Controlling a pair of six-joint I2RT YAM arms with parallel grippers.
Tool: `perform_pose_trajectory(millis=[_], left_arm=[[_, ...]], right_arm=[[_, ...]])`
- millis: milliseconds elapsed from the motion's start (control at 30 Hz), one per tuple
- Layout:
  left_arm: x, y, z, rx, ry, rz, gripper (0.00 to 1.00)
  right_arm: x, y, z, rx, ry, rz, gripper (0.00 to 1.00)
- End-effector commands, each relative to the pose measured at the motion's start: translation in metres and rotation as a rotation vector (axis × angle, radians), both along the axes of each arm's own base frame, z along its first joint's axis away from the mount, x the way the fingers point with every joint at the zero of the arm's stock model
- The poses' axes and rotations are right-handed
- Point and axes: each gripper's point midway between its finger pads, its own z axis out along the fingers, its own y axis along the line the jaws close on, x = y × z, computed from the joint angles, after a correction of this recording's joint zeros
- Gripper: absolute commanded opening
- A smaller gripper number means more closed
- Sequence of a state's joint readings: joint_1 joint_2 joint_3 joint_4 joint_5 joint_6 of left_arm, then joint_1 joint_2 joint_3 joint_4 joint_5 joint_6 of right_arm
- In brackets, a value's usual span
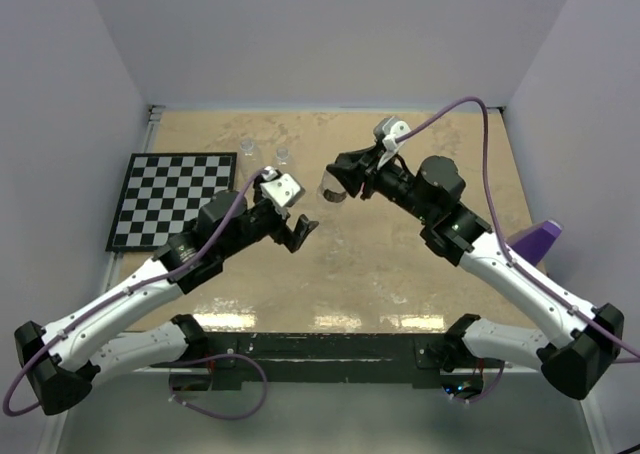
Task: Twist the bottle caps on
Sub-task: Screw the bottle cap onto the plastic bottle, then place the plastic bottle at the center of the board.
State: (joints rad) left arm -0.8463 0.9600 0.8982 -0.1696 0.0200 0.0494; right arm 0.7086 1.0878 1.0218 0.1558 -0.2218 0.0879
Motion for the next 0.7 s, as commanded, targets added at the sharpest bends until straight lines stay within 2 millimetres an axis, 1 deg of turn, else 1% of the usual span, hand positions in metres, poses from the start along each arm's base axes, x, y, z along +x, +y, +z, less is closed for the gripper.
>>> perform_pose_trajectory(millis=[0, 33, 100, 167, 233, 333, 367, 400, 467, 500, 567, 667], left_arm=[[0.013, 0.044, -0.007, 0.050, -0.027, 0.162, 0.95], [0.016, 0.052, -0.011, 0.055, -0.025, 0.194, 0.96], [0.021, 0.073, -0.014, 0.052, -0.031, 0.266, 0.96], [0.030, 0.094, -0.022, 0.049, -0.034, 0.345, 0.97], [0.038, 0.111, -0.025, 0.025, -0.046, 0.412, 0.97], [0.048, 0.139, -0.020, -0.018, -0.073, 0.509, 0.97], [0.050, 0.148, -0.018, -0.027, -0.085, 0.541, 0.97], [0.051, 0.155, -0.015, -0.041, -0.096, 0.570, 0.97], [0.050, 0.166, -0.011, -0.059, -0.114, 0.614, 0.97], [0.050, 0.170, -0.008, -0.066, -0.129, 0.632, 0.97], [0.048, 0.178, -0.007, -0.060, -0.141, 0.664, 0.97], [0.046, 0.183, -0.004, -0.068, -0.157, 0.687, 0.97]], right_arm=[[0.055, -0.020, -0.005, 0.040, -0.048, -0.236, 0.00], [0.065, -0.021, -0.012, 0.041, -0.052, -0.264, 0.00], [0.089, -0.028, -0.024, 0.054, -0.068, -0.358, 0.00], [0.114, -0.033, -0.044, 0.054, -0.060, -0.416, 0.03], [0.139, -0.035, -0.066, 0.071, -0.035, -0.451, 0.03], [0.168, -0.040, -0.089, 0.086, -0.041, -0.523, 0.04], [0.178, -0.041, -0.100, 0.073, -0.037, -0.547, 0.04], [0.189, -0.042, -0.103, 0.072, -0.045, -0.564, 0.04], [0.208, -0.041, -0.123, 0.045, -0.035, -0.595, 0.04], [0.216, -0.042, -0.128, 0.041, -0.037, -0.609, 0.04], [0.229, -0.039, -0.146, 0.014, -0.029, -0.629, 0.04], [0.238, -0.036, -0.156, -0.012, -0.030, -0.636, 0.04]])
